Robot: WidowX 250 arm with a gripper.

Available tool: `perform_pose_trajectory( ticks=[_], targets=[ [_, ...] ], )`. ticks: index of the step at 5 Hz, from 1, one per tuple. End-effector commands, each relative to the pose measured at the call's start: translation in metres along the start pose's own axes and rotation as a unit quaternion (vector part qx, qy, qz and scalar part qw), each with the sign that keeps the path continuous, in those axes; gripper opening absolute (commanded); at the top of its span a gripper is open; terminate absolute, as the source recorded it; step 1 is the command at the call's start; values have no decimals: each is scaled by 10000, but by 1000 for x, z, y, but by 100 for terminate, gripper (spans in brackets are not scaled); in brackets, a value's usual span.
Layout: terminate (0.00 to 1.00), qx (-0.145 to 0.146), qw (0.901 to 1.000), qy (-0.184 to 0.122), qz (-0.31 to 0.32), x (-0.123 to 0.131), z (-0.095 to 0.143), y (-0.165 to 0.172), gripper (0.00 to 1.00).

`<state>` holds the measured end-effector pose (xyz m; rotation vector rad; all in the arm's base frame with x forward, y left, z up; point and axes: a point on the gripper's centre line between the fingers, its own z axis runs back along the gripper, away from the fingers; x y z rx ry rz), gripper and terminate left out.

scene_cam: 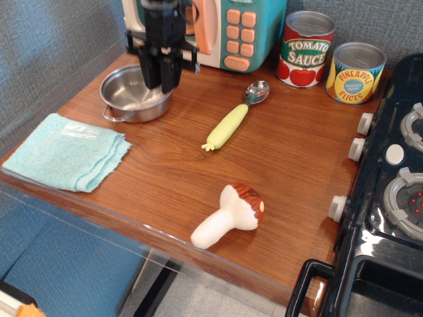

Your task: Move the pot in-between the cloth and microwave.

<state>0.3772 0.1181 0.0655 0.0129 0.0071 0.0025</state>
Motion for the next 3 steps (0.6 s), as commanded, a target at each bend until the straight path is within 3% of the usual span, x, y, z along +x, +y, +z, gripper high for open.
perform_pose_trajectory(
  ticks=[1,2,3],
  targets=[
    [0,-37,9980,-599,-195,-15,54,-13,100],
    [0,-37,9980,-599,-195,-15,54,-13,100],
    [100,-37,9980,-599,-195,-15,54,-13,100]
  ],
)
